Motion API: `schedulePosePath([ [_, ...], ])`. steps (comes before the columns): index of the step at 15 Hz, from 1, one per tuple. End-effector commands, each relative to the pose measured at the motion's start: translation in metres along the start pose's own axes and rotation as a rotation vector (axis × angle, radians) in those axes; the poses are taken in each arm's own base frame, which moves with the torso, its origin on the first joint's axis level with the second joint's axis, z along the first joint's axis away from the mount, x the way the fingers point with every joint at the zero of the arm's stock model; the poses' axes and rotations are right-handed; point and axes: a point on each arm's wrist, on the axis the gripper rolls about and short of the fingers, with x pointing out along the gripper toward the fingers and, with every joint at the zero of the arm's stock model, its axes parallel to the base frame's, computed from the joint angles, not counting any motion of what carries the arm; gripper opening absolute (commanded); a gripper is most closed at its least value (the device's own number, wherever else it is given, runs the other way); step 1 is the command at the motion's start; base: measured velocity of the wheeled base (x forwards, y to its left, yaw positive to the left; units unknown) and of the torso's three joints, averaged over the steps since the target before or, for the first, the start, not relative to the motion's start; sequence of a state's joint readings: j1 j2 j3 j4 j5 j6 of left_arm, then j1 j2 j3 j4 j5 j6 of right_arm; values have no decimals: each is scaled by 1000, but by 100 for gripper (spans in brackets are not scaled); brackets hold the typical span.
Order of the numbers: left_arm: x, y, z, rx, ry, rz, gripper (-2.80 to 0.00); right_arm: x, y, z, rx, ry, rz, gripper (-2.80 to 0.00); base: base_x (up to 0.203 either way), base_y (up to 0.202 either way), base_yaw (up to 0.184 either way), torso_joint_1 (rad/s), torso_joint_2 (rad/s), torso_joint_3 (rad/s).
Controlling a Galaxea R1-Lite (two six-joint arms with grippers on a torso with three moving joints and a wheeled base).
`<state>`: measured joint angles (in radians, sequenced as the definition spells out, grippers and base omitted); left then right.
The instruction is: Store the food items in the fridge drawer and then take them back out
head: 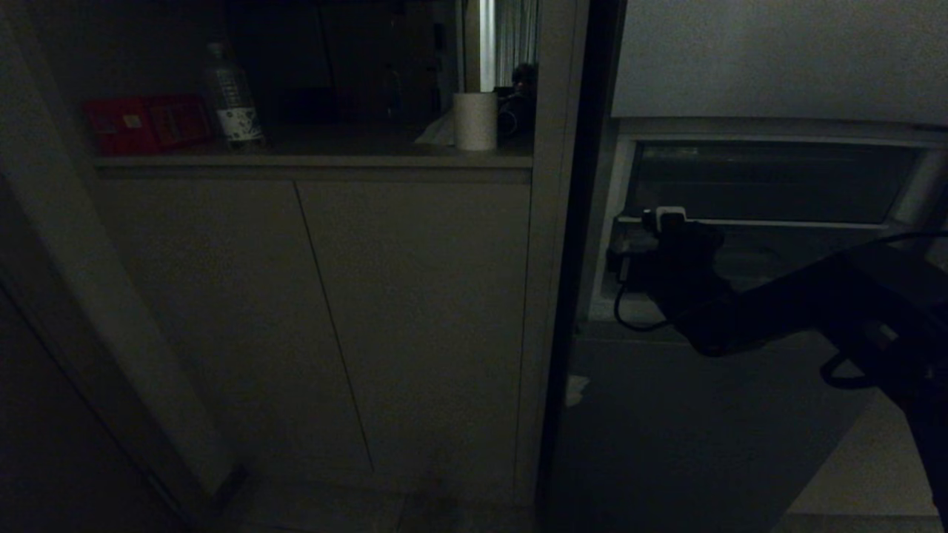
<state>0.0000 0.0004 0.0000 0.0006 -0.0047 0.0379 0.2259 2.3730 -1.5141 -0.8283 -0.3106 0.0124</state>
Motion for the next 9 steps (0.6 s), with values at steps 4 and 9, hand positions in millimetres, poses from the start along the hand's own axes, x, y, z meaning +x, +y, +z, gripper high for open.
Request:
schedulePosePath([
  [4, 0, 0, 0, 0, -1, -1, -280, 19, -3, -11, 10, -24, -42, 0, 0, 0, 0, 0, 0, 0],
  [9, 0, 0, 0, 0, 0, -1, -280, 25, -15, -9, 18, -36, -69, 0, 0, 0, 0, 0, 0, 0],
])
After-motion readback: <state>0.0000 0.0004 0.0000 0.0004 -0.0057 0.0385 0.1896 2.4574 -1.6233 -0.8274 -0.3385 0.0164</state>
